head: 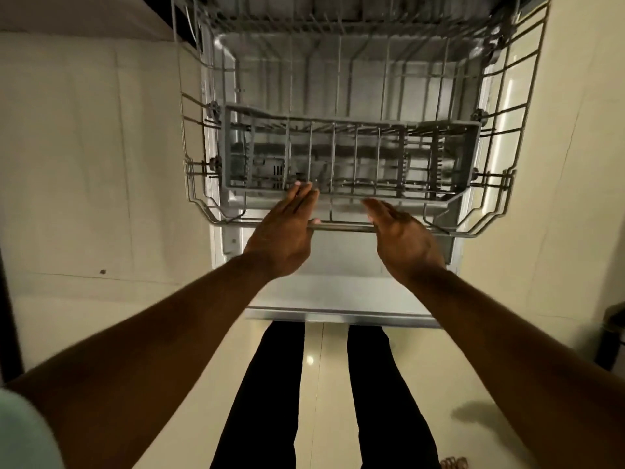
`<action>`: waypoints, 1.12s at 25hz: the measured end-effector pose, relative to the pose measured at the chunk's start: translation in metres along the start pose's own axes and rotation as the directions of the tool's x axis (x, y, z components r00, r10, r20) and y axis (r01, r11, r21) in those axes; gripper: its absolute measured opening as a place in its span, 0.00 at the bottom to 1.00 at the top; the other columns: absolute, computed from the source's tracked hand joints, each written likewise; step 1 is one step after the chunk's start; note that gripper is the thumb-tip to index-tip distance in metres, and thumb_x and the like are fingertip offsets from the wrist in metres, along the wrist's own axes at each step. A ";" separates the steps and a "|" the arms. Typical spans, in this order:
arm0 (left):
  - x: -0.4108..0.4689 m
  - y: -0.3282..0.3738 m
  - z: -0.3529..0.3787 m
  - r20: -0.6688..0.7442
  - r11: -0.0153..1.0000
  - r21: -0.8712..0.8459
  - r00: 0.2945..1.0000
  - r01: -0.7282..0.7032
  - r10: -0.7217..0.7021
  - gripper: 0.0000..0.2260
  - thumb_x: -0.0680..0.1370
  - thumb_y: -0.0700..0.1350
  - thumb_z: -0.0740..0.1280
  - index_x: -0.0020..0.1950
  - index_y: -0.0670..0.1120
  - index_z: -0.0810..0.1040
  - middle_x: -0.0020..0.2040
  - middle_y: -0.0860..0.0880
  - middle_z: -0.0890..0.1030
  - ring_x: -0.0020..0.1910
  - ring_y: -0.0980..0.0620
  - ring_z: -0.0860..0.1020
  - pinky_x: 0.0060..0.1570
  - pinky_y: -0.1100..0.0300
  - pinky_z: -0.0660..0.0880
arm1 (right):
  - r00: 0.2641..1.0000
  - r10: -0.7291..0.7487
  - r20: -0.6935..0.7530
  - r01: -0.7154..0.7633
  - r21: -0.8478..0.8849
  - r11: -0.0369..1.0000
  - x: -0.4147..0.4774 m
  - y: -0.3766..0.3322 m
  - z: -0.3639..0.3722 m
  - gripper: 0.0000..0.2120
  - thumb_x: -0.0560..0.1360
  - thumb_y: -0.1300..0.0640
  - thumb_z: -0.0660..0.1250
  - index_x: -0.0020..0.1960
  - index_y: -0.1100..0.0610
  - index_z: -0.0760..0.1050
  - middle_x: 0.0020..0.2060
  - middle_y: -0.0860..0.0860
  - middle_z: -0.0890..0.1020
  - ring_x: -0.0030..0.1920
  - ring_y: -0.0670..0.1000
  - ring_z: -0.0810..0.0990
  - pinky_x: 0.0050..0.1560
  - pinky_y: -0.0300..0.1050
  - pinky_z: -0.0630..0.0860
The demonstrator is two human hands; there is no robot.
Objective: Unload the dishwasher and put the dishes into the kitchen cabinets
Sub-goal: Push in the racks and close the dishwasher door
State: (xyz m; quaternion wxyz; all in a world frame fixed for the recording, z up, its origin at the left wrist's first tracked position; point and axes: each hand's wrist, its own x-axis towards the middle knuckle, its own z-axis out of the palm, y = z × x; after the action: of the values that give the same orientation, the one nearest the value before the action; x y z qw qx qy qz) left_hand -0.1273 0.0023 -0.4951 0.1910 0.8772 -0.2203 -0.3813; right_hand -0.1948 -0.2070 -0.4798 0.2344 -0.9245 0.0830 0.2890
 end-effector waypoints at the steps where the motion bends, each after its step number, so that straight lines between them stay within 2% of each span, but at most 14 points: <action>1: 0.010 -0.001 -0.008 -0.024 1.000 -0.013 1.000 -0.013 0.013 0.25 0.84 0.47 0.53 0.79 0.44 0.52 0.80 0.48 0.51 0.79 0.54 0.45 0.77 0.57 0.46 | 0.999 -0.013 -0.032 0.012 -0.015 1.000 0.011 0.000 -0.008 0.24 0.83 0.62 0.53 0.78 0.49 0.58 0.68 0.56 0.75 0.61 0.59 0.78 0.58 0.52 0.77; 3: 0.028 -0.001 -0.026 -0.059 0.998 -0.060 0.998 -0.013 0.009 0.27 0.83 0.45 0.56 0.80 0.45 0.50 0.80 0.47 0.52 0.79 0.52 0.48 0.77 0.55 0.51 | 0.998 -0.025 -0.065 0.024 -0.021 0.999 0.033 0.001 -0.022 0.23 0.83 0.59 0.51 0.77 0.47 0.59 0.65 0.56 0.77 0.56 0.60 0.81 0.53 0.52 0.80; 7: 0.067 0.009 -0.060 -0.146 0.992 -0.126 0.989 -0.003 -0.016 0.29 0.82 0.41 0.59 0.80 0.48 0.49 0.79 0.47 0.55 0.77 0.47 0.59 0.72 0.54 0.63 | 0.995 0.057 -0.083 -0.054 0.033 0.998 0.077 0.000 -0.056 0.22 0.83 0.56 0.50 0.76 0.44 0.61 0.61 0.56 0.80 0.54 0.60 0.81 0.52 0.54 0.79; 9: 0.087 0.013 -0.073 -0.210 0.988 -0.154 0.978 -0.027 -0.006 0.29 0.81 0.38 0.60 0.79 0.47 0.52 0.78 0.46 0.58 0.75 0.46 0.62 0.70 0.59 0.63 | 0.993 0.061 -0.101 -0.060 0.016 0.998 0.097 0.000 -0.072 0.22 0.84 0.55 0.49 0.76 0.44 0.61 0.58 0.57 0.81 0.50 0.59 0.82 0.49 0.51 0.80; 11: 0.106 0.015 -0.086 -0.246 0.985 -0.165 0.969 -0.040 -0.002 0.29 0.81 0.37 0.60 0.79 0.47 0.53 0.78 0.45 0.60 0.74 0.45 0.64 0.70 0.57 0.64 | 0.992 0.079 -0.103 -0.074 0.048 0.996 0.116 -0.001 -0.087 0.21 0.84 0.53 0.47 0.75 0.43 0.61 0.58 0.58 0.81 0.48 0.57 0.81 0.44 0.45 0.78; 13: 0.121 0.016 -0.100 -0.252 0.987 -0.157 0.968 -0.044 0.003 0.30 0.80 0.36 0.60 0.79 0.48 0.53 0.77 0.44 0.62 0.70 0.43 0.70 0.66 0.52 0.72 | 0.990 0.068 -0.123 -0.063 0.048 0.997 0.131 -0.002 -0.099 0.21 0.83 0.55 0.48 0.74 0.44 0.62 0.58 0.60 0.81 0.50 0.61 0.81 0.48 0.50 0.79; 16: 0.143 0.019 -0.124 -0.266 0.990 -0.132 0.964 -0.052 0.015 0.30 0.80 0.35 0.60 0.79 0.49 0.53 0.76 0.43 0.64 0.63 0.43 0.76 0.56 0.56 0.75 | 0.987 0.069 -0.145 -0.064 0.040 0.997 0.154 -0.006 -0.122 0.22 0.82 0.59 0.49 0.73 0.45 0.63 0.58 0.61 0.80 0.52 0.62 0.81 0.52 0.56 0.79; 19: 0.163 0.019 -0.142 -0.262 0.992 -0.116 0.965 -0.039 0.007 0.29 0.80 0.37 0.60 0.79 0.50 0.54 0.75 0.43 0.66 0.65 0.44 0.75 0.58 0.53 0.76 | 0.985 0.062 -0.164 -0.056 0.038 0.998 0.174 -0.010 -0.138 0.23 0.82 0.60 0.50 0.74 0.46 0.64 0.62 0.60 0.78 0.56 0.62 0.79 0.56 0.55 0.78; 22: 0.187 0.021 -0.160 -0.278 0.997 -0.069 0.960 -0.027 0.006 0.25 0.80 0.39 0.61 0.76 0.51 0.62 0.72 0.44 0.71 0.67 0.44 0.73 0.63 0.48 0.74 | 0.981 0.117 -0.153 -0.123 -0.027 0.992 0.207 -0.007 -0.151 0.21 0.83 0.59 0.49 0.74 0.48 0.65 0.69 0.57 0.73 0.64 0.59 0.75 0.60 0.50 0.74; 25: 0.209 0.024 -0.179 -0.353 1.000 -0.014 0.936 -0.020 0.014 0.17 0.81 0.42 0.62 0.70 0.50 0.71 0.65 0.44 0.77 0.62 0.44 0.77 0.59 0.50 0.76 | 0.972 0.169 -0.161 -0.159 0.075 0.985 0.234 -0.007 -0.166 0.20 0.83 0.61 0.51 0.73 0.49 0.67 0.71 0.53 0.71 0.68 0.56 0.71 0.57 0.42 0.68; 28: 0.227 0.023 -0.193 -0.392 0.999 0.040 0.920 0.036 -0.017 0.12 0.80 0.46 0.63 0.63 0.50 0.77 0.56 0.43 0.81 0.54 0.44 0.79 0.51 0.53 0.77 | 0.972 0.111 -0.206 -0.120 -0.031 0.992 0.249 -0.007 -0.181 0.21 0.81 0.62 0.53 0.72 0.54 0.69 0.68 0.57 0.73 0.67 0.60 0.72 0.62 0.52 0.70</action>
State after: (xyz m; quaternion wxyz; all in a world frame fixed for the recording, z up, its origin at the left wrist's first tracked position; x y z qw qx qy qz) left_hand 0.1509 -0.1055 -0.4932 0.2057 0.9428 -0.1746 -0.1959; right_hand 0.1011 -0.2919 -0.4893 0.1876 -0.9477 0.1541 0.2073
